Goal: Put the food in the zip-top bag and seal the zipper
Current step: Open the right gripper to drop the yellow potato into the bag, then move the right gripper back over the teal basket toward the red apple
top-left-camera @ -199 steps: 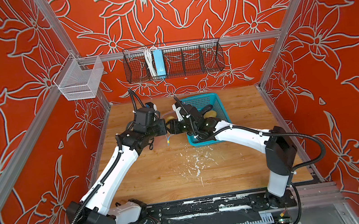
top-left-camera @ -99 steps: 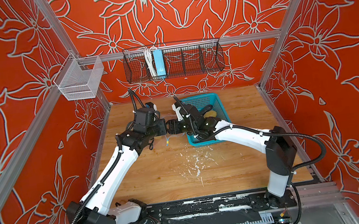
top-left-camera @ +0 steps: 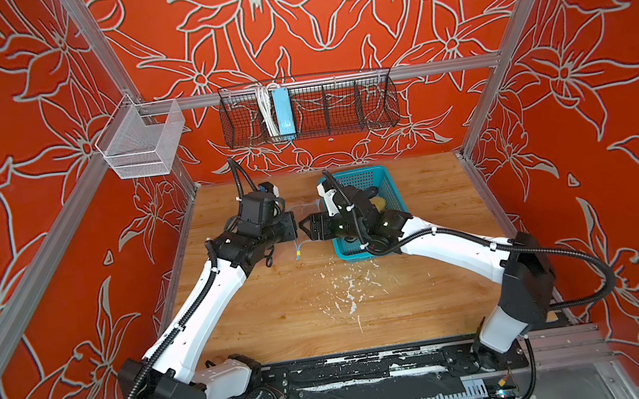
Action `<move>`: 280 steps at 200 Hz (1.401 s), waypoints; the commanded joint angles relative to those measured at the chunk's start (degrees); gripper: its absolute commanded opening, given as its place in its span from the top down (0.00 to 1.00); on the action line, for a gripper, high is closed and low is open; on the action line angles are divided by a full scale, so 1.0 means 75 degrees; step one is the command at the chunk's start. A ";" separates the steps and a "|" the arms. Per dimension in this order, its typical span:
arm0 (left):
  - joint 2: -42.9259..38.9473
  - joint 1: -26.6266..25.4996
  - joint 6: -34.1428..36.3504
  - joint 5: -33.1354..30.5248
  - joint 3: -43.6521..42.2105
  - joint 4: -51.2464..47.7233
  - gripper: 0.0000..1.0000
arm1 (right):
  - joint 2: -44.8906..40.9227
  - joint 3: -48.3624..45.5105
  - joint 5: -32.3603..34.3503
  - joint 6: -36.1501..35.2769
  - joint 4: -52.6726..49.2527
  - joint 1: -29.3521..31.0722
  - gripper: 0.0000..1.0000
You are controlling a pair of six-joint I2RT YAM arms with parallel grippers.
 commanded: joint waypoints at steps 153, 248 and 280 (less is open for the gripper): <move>-0.0223 0.0063 -0.0031 -0.0237 -0.0207 0.0166 1.00 | -0.1000 0.0142 0.2366 0.1475 -0.3615 0.0027 0.02; -0.0209 0.0060 -0.0031 -0.0239 -0.0174 0.0134 1.00 | -0.1337 -0.0191 0.3311 0.1130 -0.4145 -0.0006 0.02; -0.0158 0.0063 -0.0056 -0.0167 -0.0172 0.0145 1.00 | -0.1658 -0.0658 0.3156 0.0514 -0.3431 -0.0043 0.02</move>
